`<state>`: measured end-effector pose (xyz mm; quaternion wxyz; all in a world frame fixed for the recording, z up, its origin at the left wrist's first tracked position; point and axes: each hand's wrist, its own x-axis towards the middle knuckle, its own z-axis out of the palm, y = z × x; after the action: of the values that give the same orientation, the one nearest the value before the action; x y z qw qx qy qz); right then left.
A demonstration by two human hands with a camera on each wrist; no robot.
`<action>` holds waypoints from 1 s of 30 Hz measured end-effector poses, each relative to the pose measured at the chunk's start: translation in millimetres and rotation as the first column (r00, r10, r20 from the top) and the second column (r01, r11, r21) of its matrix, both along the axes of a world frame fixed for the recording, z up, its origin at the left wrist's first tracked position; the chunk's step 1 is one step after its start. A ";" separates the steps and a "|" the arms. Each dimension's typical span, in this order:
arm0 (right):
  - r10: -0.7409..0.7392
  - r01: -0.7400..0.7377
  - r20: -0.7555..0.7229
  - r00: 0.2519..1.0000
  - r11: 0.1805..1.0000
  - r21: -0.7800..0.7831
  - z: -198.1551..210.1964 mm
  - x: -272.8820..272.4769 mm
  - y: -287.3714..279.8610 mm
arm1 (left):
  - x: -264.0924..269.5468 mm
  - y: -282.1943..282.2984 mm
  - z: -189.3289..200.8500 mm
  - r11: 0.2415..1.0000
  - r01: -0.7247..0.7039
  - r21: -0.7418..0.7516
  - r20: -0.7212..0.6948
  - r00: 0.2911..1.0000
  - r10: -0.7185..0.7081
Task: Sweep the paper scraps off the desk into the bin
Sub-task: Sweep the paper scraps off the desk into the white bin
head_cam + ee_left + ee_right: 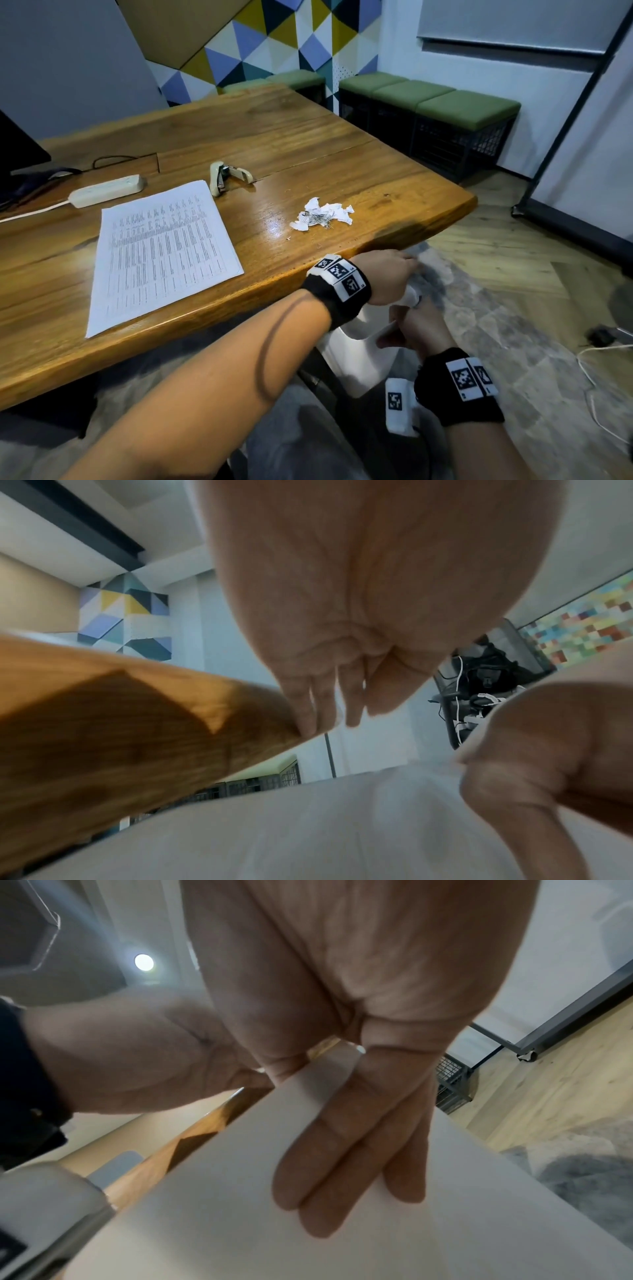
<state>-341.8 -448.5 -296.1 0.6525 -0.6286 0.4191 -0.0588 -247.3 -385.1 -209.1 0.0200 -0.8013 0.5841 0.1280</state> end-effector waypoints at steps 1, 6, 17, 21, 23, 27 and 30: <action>0.011 -0.011 0.002 1.000 1.000 -0.009 0.2 -0.6 -0.3 | 3.5 -0.1 -2.6 0.998 -0.042 0.047 -0.004 0.999 0.042; -0.006 0.004 0.037 0.999 0.999 0.040 -4.1 -2.3 -6.9 | -0.6 21.2 -13.0 0.990 -0.109 0.084 -0.013 0.994 0.111; -0.051 0.051 0.015 0.999 0.998 0.036 -4.7 9.0 -8.2 | 115.3 82.1 71.7 0.806 -0.590 -0.056 0.139 0.794 0.591; -0.035 0.035 0.012 0.999 0.999 0.019 -3.6 9.3 -7.2 | 103.8 90.2 58.4 0.777 -0.589 0.222 0.126 0.808 0.576; -0.021 0.021 -0.002 1.000 1.000 -0.004 -4.1 11.7 -4.8 | 89.1 81.8 54.5 0.795 -0.572 0.199 0.042 0.816 0.577; -0.023 0.023 0.002 1.000 1.000 0.005 -9.4 18.0 -0.9 | 86.5 64.8 61.1 0.802 -0.552 0.229 0.064 0.830 0.554; -0.004 0.004 0.005 1.000 1.000 0.014 -13.3 20.2 -2.9 | 125.5 62.6 76.3 0.733 -0.669 0.123 0.050 0.742 0.668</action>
<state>-321.6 -451.5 -309.4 0.6577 -0.6230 0.4193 -0.0588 -121.8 -322.5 -132.8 0.0268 -0.9545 0.2476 0.1640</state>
